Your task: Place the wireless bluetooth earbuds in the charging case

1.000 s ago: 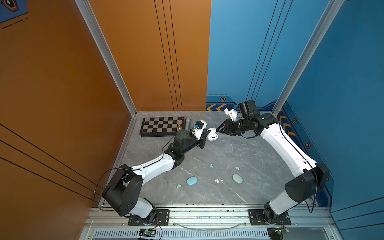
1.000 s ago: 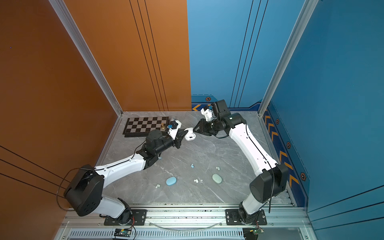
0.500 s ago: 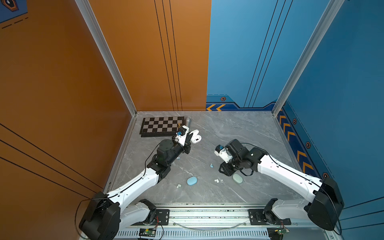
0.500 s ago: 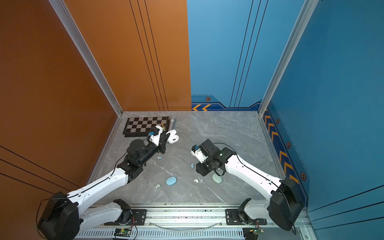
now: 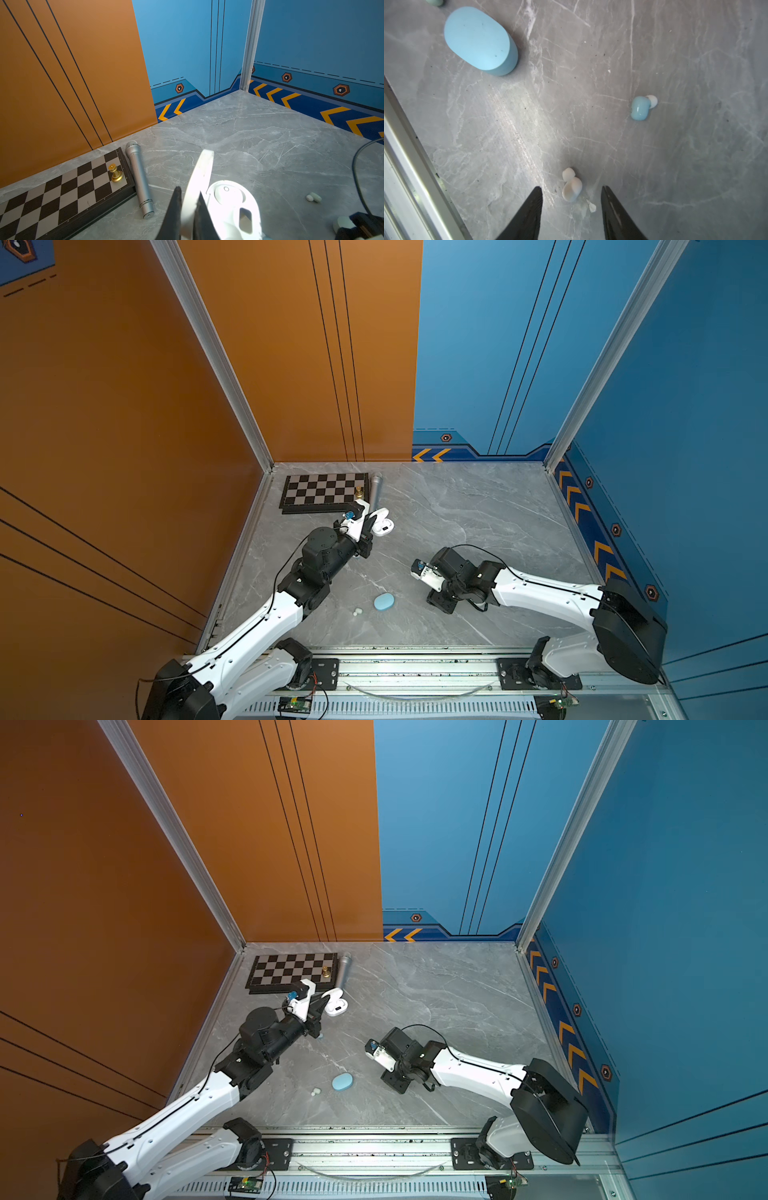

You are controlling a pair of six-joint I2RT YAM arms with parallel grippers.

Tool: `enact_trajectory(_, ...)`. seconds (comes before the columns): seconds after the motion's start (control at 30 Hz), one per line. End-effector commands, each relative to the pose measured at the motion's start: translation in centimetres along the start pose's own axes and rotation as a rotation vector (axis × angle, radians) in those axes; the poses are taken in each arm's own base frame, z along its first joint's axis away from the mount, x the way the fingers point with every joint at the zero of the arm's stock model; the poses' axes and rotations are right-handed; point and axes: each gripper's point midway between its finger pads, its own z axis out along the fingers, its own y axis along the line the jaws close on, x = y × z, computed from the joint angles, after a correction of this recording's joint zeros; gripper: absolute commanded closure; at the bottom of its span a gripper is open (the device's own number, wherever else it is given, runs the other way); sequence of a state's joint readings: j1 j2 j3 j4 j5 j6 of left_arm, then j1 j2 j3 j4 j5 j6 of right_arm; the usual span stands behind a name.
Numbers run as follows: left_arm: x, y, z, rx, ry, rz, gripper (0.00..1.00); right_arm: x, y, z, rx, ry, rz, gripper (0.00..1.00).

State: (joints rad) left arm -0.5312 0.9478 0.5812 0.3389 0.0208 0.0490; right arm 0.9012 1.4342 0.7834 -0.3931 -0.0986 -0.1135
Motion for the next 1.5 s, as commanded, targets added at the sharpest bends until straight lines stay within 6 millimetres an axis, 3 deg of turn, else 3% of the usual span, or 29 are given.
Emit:
enact_trajectory(0.0,0.5,0.3,-0.3,-0.020,0.018,0.016,1.00,-0.7,-1.1,0.5,0.061,0.008,-0.016,0.50)
enact_trajectory(0.23,0.4,0.2,0.1,-0.006,0.023,0.019,1.00,0.6,-1.1,1.3,0.080,0.153,-0.073,0.50)
enact_trajectory(0.77,0.5,0.1,0.1,0.000,0.023,0.027,1.00,3.2,0.0,1.6,0.069,0.311,-0.137,0.54)
enact_trajectory(1.1,0.0,0.3,-0.1,-0.007,0.010,0.031,1.00,2.9,-0.7,2.7,0.089,0.342,-0.115,0.62)
enact_trajectory(1.47,0.0,0.3,0.0,-0.003,0.013,0.032,1.00,2.9,-0.8,2.5,0.072,0.347,-0.096,0.81)
